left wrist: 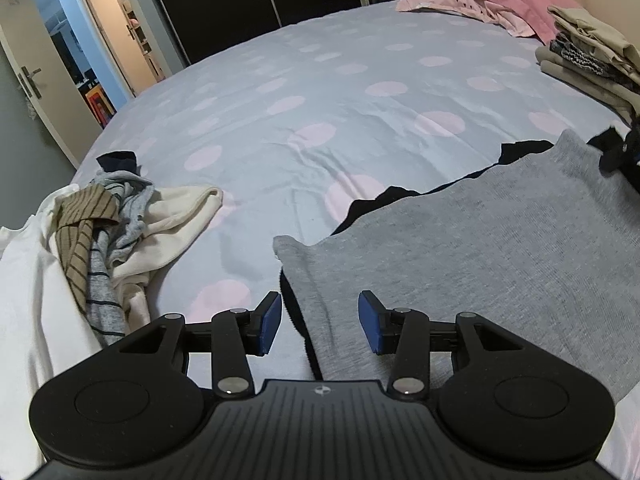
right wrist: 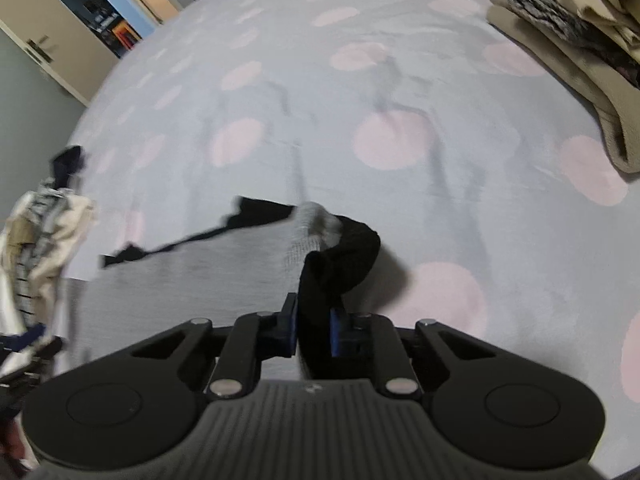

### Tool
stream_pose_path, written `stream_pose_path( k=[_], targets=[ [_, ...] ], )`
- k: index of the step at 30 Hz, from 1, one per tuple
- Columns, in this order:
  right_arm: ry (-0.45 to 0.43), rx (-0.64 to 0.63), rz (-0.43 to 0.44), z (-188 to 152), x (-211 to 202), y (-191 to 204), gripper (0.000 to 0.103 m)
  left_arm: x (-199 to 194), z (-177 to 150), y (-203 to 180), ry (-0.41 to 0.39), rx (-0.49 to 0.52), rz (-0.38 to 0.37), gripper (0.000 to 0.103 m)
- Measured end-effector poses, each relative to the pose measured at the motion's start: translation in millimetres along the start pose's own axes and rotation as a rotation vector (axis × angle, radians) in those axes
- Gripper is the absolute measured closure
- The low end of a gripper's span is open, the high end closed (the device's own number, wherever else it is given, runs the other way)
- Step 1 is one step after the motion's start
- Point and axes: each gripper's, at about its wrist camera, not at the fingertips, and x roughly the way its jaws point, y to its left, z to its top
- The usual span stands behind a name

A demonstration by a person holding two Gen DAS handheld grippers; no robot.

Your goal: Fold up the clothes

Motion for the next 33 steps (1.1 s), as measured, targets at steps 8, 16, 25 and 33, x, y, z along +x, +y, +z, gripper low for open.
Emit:
stream_pose_path(
  k=[8,16,25,33],
  targets=[
    [-0.029,-0.013,0.176,0,-35,71,0.087,-18,-6,13,-0.048,-0.036,-0.010,0.063],
    [0.029,-0.011,0.314,-4,-18,146,0.088,-34,-16,29,-0.111,-0.073,-0.057,0.063],
    [0.096,-0.042,0.303,-16,32,195,0.092,-32,-33,47,-0.082,-0.091,-0.039,0.063],
    [0.110,-0.097,0.274,-23,53,215,0.078,-32,-35,54,-0.076,-0.101,-0.052,0.063]
  ],
)
